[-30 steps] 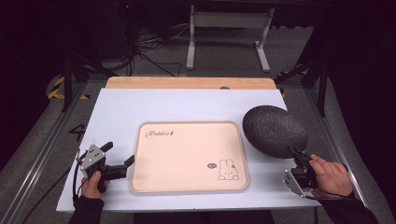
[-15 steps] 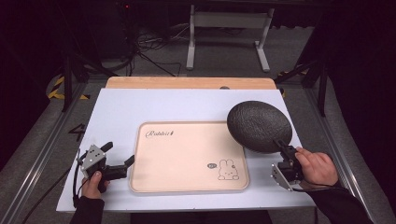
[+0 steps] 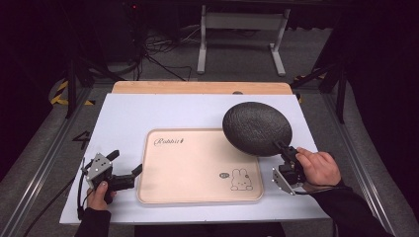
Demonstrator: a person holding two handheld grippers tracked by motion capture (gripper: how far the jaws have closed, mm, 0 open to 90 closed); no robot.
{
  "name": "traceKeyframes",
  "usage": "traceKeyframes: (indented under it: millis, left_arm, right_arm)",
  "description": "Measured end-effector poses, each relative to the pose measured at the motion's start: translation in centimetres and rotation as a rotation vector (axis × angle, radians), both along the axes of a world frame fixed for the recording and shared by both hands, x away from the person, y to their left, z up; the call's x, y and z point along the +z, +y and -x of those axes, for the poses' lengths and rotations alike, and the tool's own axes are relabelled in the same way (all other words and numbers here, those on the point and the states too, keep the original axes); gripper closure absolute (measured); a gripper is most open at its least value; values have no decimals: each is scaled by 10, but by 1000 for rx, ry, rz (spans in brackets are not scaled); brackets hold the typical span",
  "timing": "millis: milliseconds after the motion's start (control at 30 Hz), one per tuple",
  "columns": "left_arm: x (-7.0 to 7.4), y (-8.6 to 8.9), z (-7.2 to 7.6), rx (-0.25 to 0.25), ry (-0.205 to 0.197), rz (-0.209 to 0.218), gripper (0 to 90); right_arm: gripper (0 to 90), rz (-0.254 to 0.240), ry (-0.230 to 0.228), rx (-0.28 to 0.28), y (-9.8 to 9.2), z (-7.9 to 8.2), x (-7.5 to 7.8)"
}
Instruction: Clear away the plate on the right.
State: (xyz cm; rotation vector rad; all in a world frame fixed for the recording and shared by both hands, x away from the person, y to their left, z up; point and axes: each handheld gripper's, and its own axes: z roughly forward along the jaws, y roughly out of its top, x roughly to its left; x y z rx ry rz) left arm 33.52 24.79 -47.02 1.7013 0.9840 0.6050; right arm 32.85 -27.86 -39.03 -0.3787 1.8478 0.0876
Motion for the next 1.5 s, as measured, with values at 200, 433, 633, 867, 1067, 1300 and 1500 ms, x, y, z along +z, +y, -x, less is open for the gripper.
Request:
traceKeyframes:
  millis: [200, 433, 633, 867, 1067, 1300, 1500]
  left_arm:
    - [0, 0, 0, 1, -4, -1, 5]
    - [0, 0, 1, -1, -6, 1, 5]
    - [0, 0, 1, -4, -5, 2, 5]
    - [0, 0, 0, -9, -4, 0, 5]
    - [0, 0, 0, -10, -5, 0, 5]
    - [0, 0, 0, -14, -3, -1, 5]
    - [0, 0, 0, -15, -2, -2, 5]
  right_arm:
    - [849, 13, -2, 44, 17, -3, 1]
    - [847, 3, -3, 95, 39, -4, 3]
    - [843, 4, 0, 155, 62, -4, 1]
    - [841, -6, 3, 192, 80, -5, 0]
    - [840, -24, 10, 209, 92, -8, -2]
    - [834, -28, 10, 228, 101, -8, -5]
    - [833, -46, 27, 247, 108, -7, -12]
